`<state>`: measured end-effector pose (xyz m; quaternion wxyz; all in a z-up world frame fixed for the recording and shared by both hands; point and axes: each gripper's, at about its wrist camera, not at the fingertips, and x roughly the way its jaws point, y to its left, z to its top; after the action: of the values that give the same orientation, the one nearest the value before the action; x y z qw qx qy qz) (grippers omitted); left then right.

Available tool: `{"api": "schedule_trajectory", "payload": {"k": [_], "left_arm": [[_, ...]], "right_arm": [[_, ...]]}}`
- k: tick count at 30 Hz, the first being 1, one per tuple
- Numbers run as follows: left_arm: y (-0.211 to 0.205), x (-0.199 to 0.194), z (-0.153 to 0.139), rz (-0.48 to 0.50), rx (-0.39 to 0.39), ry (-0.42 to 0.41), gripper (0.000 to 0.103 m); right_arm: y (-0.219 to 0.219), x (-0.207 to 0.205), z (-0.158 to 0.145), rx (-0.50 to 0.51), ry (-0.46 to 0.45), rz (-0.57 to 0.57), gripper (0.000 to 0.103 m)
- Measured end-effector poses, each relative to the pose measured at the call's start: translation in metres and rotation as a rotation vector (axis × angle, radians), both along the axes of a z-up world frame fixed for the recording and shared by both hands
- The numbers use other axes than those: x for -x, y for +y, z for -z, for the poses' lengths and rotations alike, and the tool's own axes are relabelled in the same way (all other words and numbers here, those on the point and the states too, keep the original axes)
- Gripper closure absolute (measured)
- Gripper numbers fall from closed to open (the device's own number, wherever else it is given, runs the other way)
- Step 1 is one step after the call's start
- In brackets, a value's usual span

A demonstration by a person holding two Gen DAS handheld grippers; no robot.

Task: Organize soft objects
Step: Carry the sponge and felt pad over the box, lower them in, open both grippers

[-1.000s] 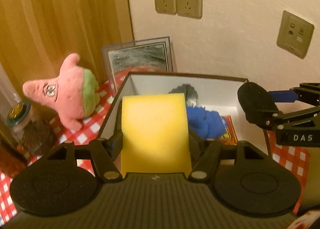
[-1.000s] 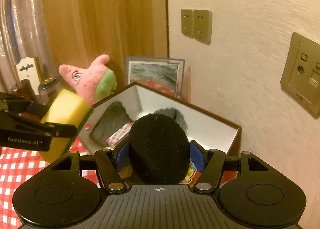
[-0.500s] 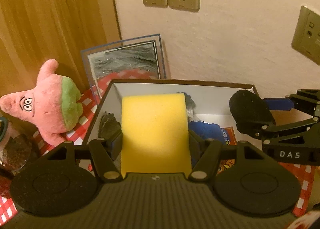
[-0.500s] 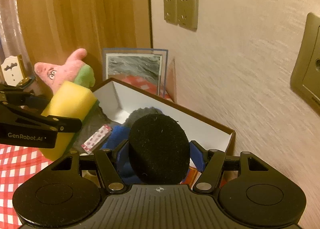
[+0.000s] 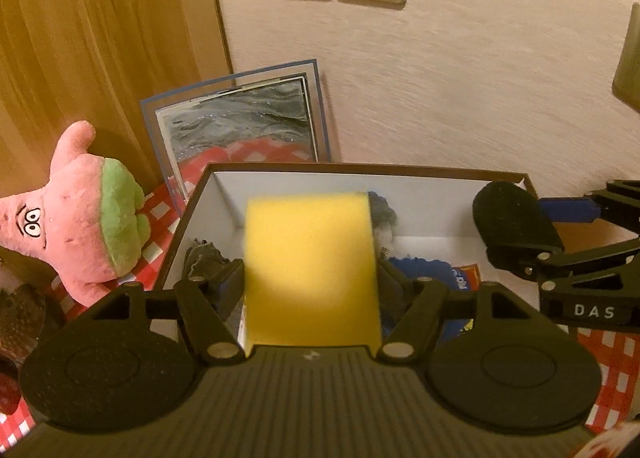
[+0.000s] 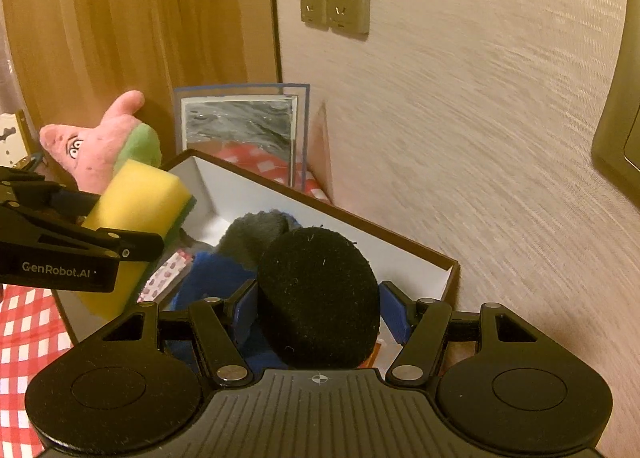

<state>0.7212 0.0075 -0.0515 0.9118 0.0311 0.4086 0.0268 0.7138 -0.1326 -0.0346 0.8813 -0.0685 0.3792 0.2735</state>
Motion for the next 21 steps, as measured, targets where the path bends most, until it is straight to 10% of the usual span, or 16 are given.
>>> {"api": "schedule_trajectory", "payload": {"k": [11, 21], "left_arm": [[0.006, 0.0, 0.001, 0.001, 0.011, 0.014, 0.03], [0.011, 0.02, -0.003, -0.017, 0.008, 0.02, 0.03]], "right_arm": [[0.0, -0.007, 0.005, -0.005, -0.004, 0.01, 0.038], [-0.008, -0.004, 0.001, -0.064, -0.061, 0.046, 0.017]]}}
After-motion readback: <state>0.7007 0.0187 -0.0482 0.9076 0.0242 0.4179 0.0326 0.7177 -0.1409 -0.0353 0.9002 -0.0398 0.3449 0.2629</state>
